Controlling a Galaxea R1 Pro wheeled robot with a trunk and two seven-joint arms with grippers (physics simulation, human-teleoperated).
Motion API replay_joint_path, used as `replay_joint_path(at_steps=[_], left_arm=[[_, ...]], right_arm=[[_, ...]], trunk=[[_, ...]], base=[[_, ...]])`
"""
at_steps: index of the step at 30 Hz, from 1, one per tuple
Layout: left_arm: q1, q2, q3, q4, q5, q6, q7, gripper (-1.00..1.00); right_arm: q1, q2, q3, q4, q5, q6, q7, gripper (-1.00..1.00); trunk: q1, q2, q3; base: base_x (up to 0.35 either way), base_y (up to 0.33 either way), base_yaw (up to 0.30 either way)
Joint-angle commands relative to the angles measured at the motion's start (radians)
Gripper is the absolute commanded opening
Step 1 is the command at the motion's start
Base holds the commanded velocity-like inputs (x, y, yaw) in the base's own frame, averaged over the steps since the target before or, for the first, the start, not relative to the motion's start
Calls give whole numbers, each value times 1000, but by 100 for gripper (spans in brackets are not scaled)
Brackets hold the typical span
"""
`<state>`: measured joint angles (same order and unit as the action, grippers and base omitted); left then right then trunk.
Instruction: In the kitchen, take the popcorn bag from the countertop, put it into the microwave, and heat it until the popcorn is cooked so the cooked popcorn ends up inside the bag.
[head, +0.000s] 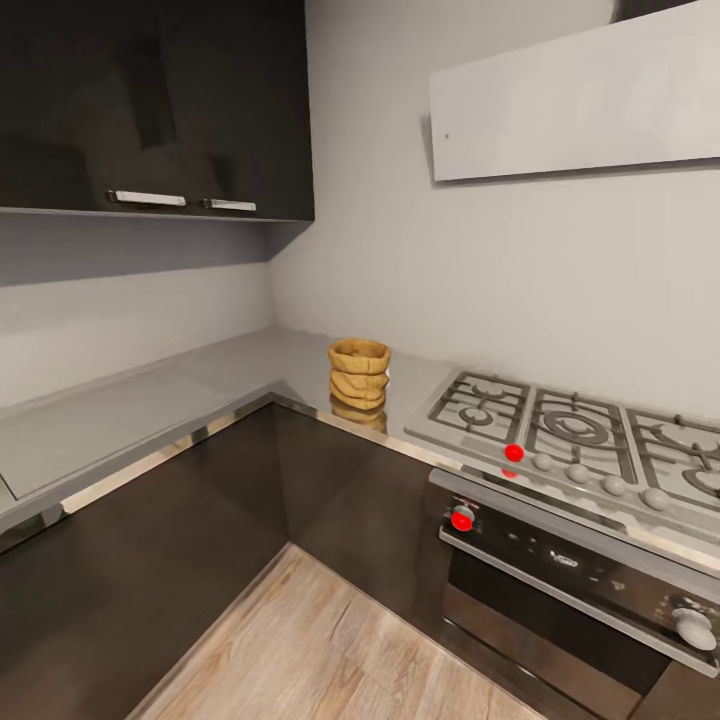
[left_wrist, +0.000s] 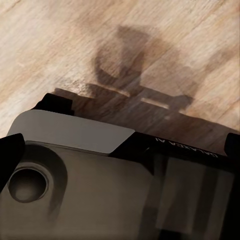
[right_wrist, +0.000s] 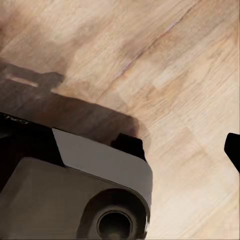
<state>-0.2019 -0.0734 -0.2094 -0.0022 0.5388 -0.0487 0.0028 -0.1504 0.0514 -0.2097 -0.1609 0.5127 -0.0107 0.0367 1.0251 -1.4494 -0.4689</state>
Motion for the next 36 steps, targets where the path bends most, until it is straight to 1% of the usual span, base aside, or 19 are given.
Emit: replay_joint_path(at_steps=[1, 3, 5, 6, 7, 10, 12, 14, 15, 16, 19, 20, 22, 24, 26, 29, 31, 32, 36], left_arm=[[-1, 0, -8, 1, 9, -3, 0, 100], [-1, 0, -8, 2, 9, -3, 0, 100], [-1, 0, -8, 1, 9, -3, 0, 100], [-1, 0, -8, 1, 9, -3, 0, 100], [-1, 0, -8, 1, 9, -3, 0, 100], [-1, 0, -8, 1, 9, -3, 0, 100], [-1, 0, -8, 1, 9, -3, 0, 100], [-1, 0, -8, 1, 9, -3, 0, 100], [-1, 0, -8, 1, 9, -3, 0, 100], [-1, 0, -8, 1, 8, -3, 0, 100], [-1, 0, -9, 1, 7, -3, 0, 100], [-1, 0, -9, 1, 7, -3, 0, 100], [-1, 0, -9, 1, 7, -2, 0, 100], [-1, 0, -10, 1, 7, -2, 0, 100], [-1, 0, -10, 1, 7, -2, 0, 100], [-1, 0, -10, 1, 7, -2, 0, 100], [-1, 0, -10, 1, 7, -3, 0, 100], [-1, 0, -10, 1, 7, -3, 0, 100], [-1, 0, -10, 1, 7, -3, 0, 100]], right_arm=[[0, 22, -6, -81, 11, 77, 8, 100], [0, 54, -2, -234, 12, 195, 27, 100], [0, 70, 1, -338, 12, 267, 58, 100], [0, 77, 19, -409, 12, 318, 87, 100], [0, 80, 43, -455, 12, 353, 107, 100], [0, 85, 160, -629, 8, 492, 169, 100], [0, 100, 209, -744, 5, 570, 199, 100], [0, 122, 237, -862, 5, 649, 234, 100], [-3, 123, 245, -913, 4, 684, 250, 100], [-2, 123, 276, -1040, 2, 784, 304, 100], [-4, 123, 328, -1181, -1, 948, 393, 100], [-29, 123, 338, -1211, -1, 1008, 416, 100], [-100, 123, 345, -1231, -2, 1058, 432, 100], [-233, 123, 348, -1241, -10, 1058, 440, 100], [-346, 123, 349, -1243, -42, 1058, 443, 100], [-535, 123, 348, -1239, -119, 1058, 442, 100], [-648, 123, 348, -1237, -142, 1058, 440, 100], [-716, 123, 347, -1234, -149, 1058, 438, 100], [-902, 123, 345, -1182, -151, 1058, 417, 100]], trunk=[[0, -1, -1], [0, -1, -1], [0, -1, -1], [0, -1, -1], [0, -1, -1], [0, -1, -1], [0, -1, -1], [0, -1, -1], [0, -1, -1], [0, -1, -1], [0, -1, -1], [0, -1, -1], [0, -1, -1], [0, -1, -1], [0, -1, -1], [0, -1, -1], [0, -1, -1], [0, -1, -1], [0, -1, -1]], base=[[0, 0, 0], [0, 0, 0], [0, 0, 0], [0, 0, 0], [0, 0, 0], [0, 0, 0], [0, 0, 0], [0, 0, 0], [0, 0, 0], [0, 0, 0], [0, 0, 0], [0, 0, 0], [0, 0, 0], [0, 0, 0], [0, 0, 0], [0, 0, 0], [0, 0, 0], [0, 0, 0], [0, 0, 0]])
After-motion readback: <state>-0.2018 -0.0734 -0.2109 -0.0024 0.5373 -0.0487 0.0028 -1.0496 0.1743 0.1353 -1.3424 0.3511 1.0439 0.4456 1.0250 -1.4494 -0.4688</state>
